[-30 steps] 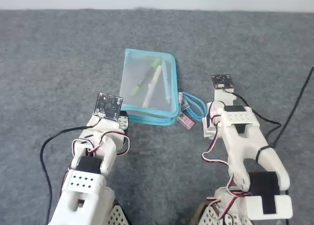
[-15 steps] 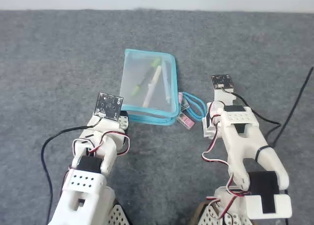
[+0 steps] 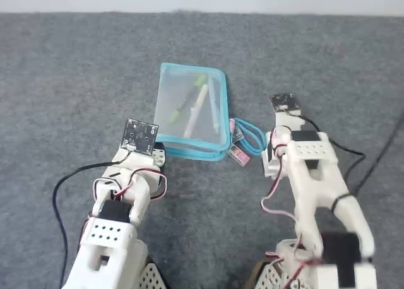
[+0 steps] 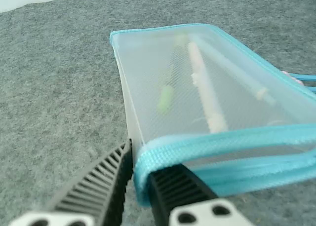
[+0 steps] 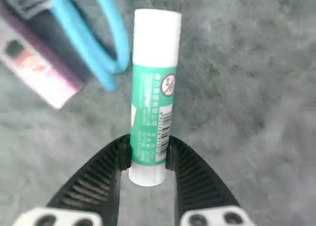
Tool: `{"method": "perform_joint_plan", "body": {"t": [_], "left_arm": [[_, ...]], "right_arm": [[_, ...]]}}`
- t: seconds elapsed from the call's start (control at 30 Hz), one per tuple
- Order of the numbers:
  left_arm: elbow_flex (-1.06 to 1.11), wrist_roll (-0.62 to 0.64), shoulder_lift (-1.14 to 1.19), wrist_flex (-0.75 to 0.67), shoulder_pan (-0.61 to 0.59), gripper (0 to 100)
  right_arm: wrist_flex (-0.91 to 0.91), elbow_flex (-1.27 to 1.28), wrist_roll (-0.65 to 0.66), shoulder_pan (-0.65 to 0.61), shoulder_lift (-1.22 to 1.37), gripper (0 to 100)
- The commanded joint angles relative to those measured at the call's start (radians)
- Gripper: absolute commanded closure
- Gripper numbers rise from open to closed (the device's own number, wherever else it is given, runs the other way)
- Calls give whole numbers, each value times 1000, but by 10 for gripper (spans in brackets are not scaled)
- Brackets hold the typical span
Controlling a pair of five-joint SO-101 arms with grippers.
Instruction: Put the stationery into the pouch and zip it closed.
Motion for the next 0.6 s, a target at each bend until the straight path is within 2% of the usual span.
{"method": "perform_joint_plan", "body": {"t": [0.0, 0.17, 0.3, 0.43, 0.57], "left_arm": [[-21, -2, -9, -31, 3, 988], [-21, 0, -9, -31, 5, 988], [-22, 0, -9, -31, 6, 988], [-24, 0, -9, -31, 6, 988], [-24, -2, -9, -31, 35, 988]], "right_arm": [[114, -69, 83, 2, -214, 992], [337, -178, 189, -79, -401, 992], [458, -258, 249, -282, -466, 992], [490, -272, 293, -512, -460, 992], [460, -272, 290, -567, -386, 992]]}}
